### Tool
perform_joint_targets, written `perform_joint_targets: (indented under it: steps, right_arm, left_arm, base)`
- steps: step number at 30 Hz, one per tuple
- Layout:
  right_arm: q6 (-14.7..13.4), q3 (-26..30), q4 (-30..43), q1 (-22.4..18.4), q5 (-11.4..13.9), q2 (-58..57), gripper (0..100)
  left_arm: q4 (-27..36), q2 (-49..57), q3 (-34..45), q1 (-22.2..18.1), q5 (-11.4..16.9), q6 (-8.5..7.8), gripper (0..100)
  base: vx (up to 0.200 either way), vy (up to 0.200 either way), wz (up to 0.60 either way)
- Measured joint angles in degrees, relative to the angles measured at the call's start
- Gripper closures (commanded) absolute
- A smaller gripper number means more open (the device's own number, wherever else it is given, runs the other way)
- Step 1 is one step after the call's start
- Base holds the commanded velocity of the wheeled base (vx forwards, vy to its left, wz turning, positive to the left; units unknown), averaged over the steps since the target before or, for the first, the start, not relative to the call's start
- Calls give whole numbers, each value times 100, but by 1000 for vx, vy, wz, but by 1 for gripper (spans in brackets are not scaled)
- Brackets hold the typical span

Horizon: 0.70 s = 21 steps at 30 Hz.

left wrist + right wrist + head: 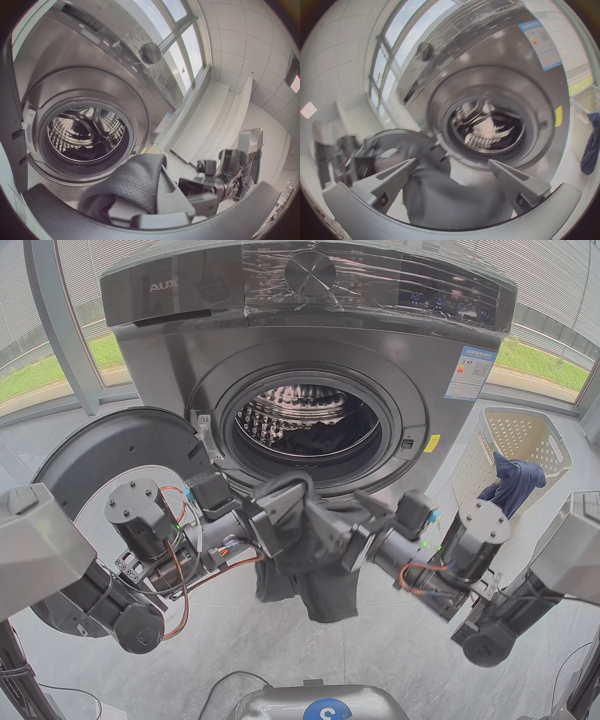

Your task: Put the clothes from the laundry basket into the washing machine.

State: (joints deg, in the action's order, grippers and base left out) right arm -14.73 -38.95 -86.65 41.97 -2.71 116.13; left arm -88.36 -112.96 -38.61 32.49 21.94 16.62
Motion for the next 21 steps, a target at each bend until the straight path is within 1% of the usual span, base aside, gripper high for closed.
perform_joint_targets:
  steps: [1, 3, 6, 8, 11, 14, 21]
  right_arm:
    - [4, 122, 2, 17, 15, -2, 0]
    - [9, 306, -213, -57, 15, -11, 0]
    - [15, 583, -211, -132, 4, -22, 0]
    - [22, 703, -224, -223, 4, -26, 0]
    - [23, 775, -224, -304, -2, -15, 0]
    - [94, 813, -230, -361, -5, 9, 0]
    - [160, 778, -230, -455, -5, 167, 0]
  left_arm:
    - [-16, 0, -98, -2, -73, 45, 100]
    - [17, -7, -251, -63, -221, 108, 100]
    - [55, -40, -441, -124, -475, 150, 100]
    - [39, -66, -560, -173, -578, 166, 100]
    - [52, -88, -629, -188, -613, 196, 100]
    - [9, -88, -673, -208, -622, 207, 100]
    - [-24, -5, -681, -195, -611, 229, 100]
  base:
    - [0, 0, 0]
    - [0, 0, 0]
    - [0, 0, 0]
    - [0, 0, 0]
    - [0, 0, 0]
    - [0, 0, 0]
    - [0, 0, 0]
